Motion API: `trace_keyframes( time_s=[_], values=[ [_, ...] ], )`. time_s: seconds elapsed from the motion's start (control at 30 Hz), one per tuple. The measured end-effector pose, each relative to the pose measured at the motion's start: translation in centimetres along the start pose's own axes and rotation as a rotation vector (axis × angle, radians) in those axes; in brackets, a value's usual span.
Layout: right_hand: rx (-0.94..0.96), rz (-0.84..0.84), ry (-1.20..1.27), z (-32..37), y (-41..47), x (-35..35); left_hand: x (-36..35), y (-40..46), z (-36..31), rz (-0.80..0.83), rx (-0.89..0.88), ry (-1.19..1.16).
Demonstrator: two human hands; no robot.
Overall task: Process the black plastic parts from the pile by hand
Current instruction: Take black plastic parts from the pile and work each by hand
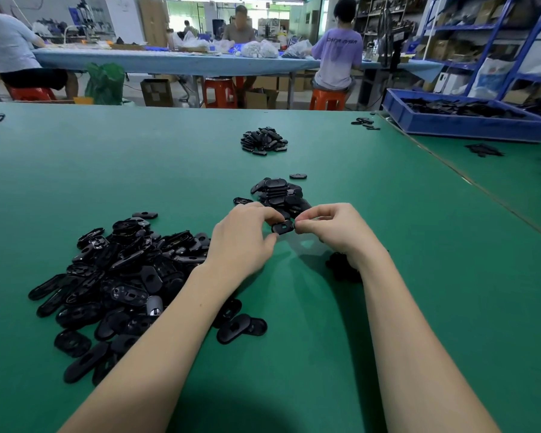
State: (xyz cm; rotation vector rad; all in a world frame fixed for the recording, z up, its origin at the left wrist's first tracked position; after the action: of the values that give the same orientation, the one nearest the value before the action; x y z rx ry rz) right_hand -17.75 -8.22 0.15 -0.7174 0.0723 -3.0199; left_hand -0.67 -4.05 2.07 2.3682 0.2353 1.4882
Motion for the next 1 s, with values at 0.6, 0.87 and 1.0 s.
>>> trace_keyframes(
  time_s=[0.6, 0.87, 1.0],
  values=[
    [-0.008, -0.008, 0.015, -0.3, 0.2, -1.1, -0.9, 0.0, 0.0, 0.075, 0.147, -0.457],
    [-0.024, 0.018, 0.044, -0.4, 0.2, -1.0, -0.9, -0.2, 0.8, 0.098, 0.257, -0.63],
    [0.006, 0.072, 0.081, -0.3, 0.2, -0.9, -0.9, -0.1, 0.9, 0.118, 0.284, -0.715]
  ],
)
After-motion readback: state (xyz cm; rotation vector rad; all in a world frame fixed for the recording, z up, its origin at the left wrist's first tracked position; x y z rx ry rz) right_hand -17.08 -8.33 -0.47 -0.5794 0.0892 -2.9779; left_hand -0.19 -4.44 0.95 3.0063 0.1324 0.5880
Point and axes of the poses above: each hand's wrist, its own y-axis towards the middle knuckle, its own x-axis out of the back of the hand, z = x × y, the point moved 6 cm from there along y, towards the middle knuckle
